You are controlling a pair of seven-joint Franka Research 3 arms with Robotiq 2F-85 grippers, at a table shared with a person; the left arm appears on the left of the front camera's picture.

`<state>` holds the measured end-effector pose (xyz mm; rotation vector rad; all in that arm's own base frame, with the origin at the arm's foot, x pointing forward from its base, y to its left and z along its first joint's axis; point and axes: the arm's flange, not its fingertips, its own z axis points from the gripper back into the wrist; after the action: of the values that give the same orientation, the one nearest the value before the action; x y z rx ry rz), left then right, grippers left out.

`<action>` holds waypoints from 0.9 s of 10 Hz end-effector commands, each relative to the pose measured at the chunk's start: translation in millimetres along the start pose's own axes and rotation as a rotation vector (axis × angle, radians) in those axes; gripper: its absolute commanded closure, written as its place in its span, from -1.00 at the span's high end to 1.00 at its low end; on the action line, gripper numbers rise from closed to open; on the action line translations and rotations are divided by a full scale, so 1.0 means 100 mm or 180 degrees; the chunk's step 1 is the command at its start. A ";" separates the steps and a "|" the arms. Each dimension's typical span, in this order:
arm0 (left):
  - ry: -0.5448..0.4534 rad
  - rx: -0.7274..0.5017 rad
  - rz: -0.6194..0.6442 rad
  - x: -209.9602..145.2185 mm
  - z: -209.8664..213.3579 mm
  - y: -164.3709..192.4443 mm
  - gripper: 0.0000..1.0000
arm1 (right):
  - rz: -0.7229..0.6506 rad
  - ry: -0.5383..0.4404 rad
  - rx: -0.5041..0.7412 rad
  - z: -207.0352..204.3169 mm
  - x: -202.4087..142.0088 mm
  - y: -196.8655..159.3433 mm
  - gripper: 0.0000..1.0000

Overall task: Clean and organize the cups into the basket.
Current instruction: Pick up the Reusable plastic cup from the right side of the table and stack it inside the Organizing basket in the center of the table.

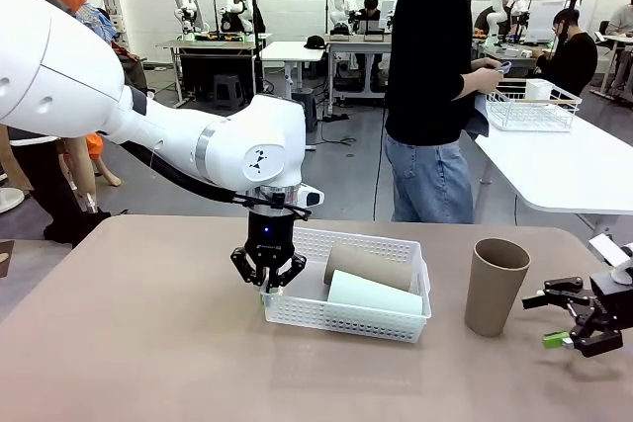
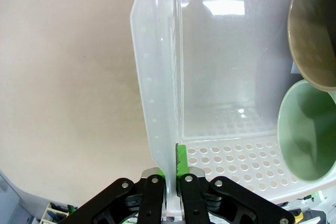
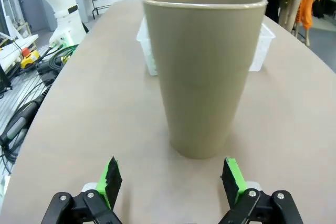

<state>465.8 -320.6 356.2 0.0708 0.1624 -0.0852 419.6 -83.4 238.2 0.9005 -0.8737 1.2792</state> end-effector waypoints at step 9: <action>0.0014 0.0023 -0.0005 0.00 -0.03 0.04 -1.00 | -0.0209 -0.0282 0.0064 -0.50 0.04 -0.47 1.00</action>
<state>465.8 -320.6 356.2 0.0708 0.1624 -0.0852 459.1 -47.4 221.3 0.9864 -0.8873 1.2254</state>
